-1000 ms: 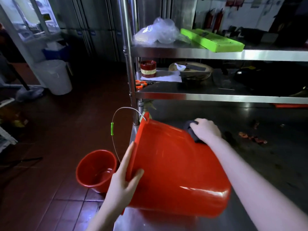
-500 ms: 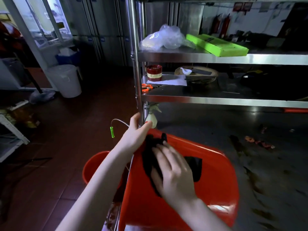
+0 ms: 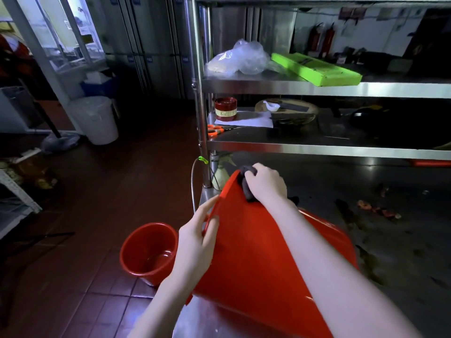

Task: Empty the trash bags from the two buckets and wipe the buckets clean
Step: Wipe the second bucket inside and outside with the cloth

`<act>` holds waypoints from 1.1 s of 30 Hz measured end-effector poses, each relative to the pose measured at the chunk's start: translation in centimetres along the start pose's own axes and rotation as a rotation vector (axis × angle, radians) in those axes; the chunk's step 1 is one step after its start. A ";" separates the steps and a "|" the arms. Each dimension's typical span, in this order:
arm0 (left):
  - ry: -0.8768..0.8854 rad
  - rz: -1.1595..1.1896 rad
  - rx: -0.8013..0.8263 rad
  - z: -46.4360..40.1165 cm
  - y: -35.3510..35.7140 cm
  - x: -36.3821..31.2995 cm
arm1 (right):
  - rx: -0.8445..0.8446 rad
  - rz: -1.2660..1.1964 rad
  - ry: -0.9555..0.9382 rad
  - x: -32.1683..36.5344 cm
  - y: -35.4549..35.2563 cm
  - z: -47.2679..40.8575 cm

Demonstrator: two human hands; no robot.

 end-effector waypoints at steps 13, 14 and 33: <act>-0.007 0.003 0.043 -2.0 1.1 -1.7 | -0.120 0.079 -0.020 -4.9 -2.2 2.8; -0.006 0.000 0.040 -1.9 1.1 -1.9 | -0.053 0.062 0.089 -6.5 -2.0 1.5; -0.002 -0.076 0.027 -3.0 2.1 -2.6 | -0.177 0.115 -0.033 -13.2 -6.0 9.9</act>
Point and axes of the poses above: each hand's wrist, its own z-axis away from the middle knuckle, its own y-axis out of the palm, x = y × z, the point moved 8 cm from there along -z, towards the middle knuckle, and after that the axes turned 13 degrees about -y, right-handed, at the moved point
